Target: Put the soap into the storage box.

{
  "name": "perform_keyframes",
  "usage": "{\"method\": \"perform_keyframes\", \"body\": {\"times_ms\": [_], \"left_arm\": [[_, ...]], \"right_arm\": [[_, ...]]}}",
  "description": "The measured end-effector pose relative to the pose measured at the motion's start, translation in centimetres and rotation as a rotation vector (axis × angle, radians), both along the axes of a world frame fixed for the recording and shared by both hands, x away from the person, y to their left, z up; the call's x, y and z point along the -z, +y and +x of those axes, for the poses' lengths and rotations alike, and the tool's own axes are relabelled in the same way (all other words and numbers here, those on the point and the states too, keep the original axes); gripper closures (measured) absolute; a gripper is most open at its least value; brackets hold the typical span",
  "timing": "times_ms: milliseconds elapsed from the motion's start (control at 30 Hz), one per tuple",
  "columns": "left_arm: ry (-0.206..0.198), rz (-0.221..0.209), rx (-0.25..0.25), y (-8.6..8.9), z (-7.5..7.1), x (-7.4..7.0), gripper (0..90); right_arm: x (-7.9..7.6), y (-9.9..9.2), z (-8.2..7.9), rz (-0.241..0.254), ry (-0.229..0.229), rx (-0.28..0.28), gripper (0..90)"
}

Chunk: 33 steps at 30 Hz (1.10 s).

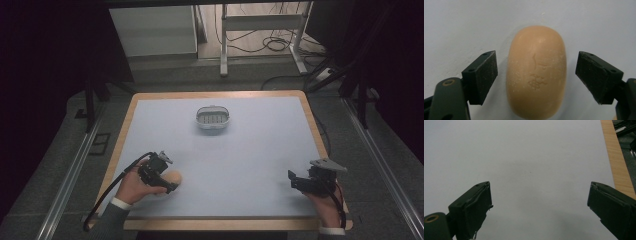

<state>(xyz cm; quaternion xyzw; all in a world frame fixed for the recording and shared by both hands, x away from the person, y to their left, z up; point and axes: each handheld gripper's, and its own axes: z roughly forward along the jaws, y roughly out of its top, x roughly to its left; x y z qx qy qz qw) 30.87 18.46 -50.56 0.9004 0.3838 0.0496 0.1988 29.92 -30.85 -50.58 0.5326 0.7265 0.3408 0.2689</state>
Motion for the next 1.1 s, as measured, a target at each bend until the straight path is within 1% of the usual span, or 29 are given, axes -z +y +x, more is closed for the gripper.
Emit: {"method": "perform_keyframes", "body": {"times_ms": [100, 367, 467, 500, 633, 900, 1100], "left_arm": [[0.005, 0.008, -0.002, 0.0, 0.2, 0.3, 19.2], [0.014, 0.051, 0.009, -0.3, 0.2, 1.0, 22.2], [0.018, 0.045, 0.009, -0.2, 0.2, 1.1, 23.1], [0.019, 0.038, 0.009, -0.2, 0.1, 1.1, 24.7], [0.011, 0.037, 0.022, -0.2, -0.1, 1.1, 32.0], [0.020, 0.033, 0.026, 0.0, 0.0, 0.9, 32.6], [0.009, 0.001, 0.018, 0.5, 0.4, 0.2, 32.6]], "right_arm": [[0.1, 0.1, 0.0, -0.007, 0.001, -0.006, 5.3], [0.0, -0.2, 0.0, -0.008, -0.005, 0.006, 5.3], [0.0, -0.2, 0.0, -0.009, -0.007, 0.013, 5.3], [0.0, -0.2, 0.0, -0.010, -0.006, 0.014, 5.4], [0.1, -0.2, 0.0, -0.009, -0.003, 0.015, 5.4], [0.1, -0.4, 0.0, -0.011, 0.001, 0.025, 5.4], [0.1, -0.5, 0.0, -0.011, 0.001, 0.034, 5.5]]}}
